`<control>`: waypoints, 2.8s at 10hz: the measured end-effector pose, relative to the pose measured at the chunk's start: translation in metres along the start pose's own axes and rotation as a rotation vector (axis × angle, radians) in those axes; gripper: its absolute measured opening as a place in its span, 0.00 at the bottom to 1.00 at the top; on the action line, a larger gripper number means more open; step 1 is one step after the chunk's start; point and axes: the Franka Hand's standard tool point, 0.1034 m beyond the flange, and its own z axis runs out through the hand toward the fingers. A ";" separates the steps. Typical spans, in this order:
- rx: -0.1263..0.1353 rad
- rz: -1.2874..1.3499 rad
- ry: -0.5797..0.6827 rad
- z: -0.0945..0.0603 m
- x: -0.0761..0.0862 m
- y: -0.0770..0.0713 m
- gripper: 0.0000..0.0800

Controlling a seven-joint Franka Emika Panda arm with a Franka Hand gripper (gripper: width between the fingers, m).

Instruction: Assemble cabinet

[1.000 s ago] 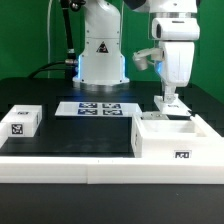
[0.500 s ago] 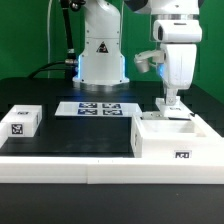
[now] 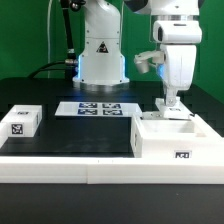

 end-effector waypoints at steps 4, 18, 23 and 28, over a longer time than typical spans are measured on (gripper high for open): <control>-0.006 0.007 0.005 0.002 0.002 0.014 0.09; -0.003 0.027 -0.009 0.004 0.002 0.100 0.09; 0.002 0.031 -0.013 0.005 0.001 0.118 0.09; 0.030 0.047 -0.029 0.005 0.000 0.121 0.10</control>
Offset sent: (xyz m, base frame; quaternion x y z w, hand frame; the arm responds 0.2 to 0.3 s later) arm 0.0190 -0.0008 -0.0022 0.0085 -0.0037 -0.0054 0.9999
